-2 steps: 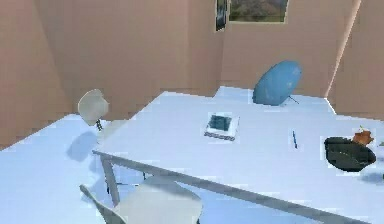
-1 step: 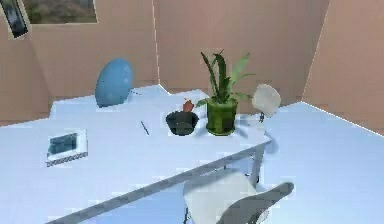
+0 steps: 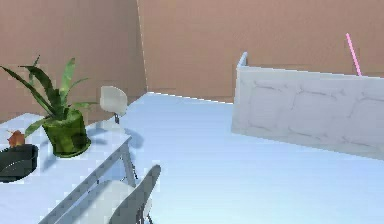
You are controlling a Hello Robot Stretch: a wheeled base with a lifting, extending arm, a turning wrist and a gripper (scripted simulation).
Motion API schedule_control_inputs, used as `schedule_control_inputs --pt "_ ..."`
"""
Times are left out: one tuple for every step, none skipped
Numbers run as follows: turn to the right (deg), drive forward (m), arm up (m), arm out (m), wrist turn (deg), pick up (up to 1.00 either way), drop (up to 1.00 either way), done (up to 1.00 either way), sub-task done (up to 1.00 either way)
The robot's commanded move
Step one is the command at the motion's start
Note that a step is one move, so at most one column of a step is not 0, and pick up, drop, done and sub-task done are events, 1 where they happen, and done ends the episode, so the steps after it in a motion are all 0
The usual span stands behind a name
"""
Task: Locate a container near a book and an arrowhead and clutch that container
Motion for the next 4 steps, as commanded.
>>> schedule_control_inputs --pt "9.0 0.00 0.00 0.00 0.0 0.00 0.00 0.00 0.00" --pt "0.0 0.70 0.00 0.00 0.0 0.00 0.00 0.00 0.00" --pt "-30.0 0.00 0.00 0.00 0.0 0.00 0.00 0.00 0.00" --pt "0.0 0.85 0.00 0.00 0.0 0.00 0.00 0.00 0.00"
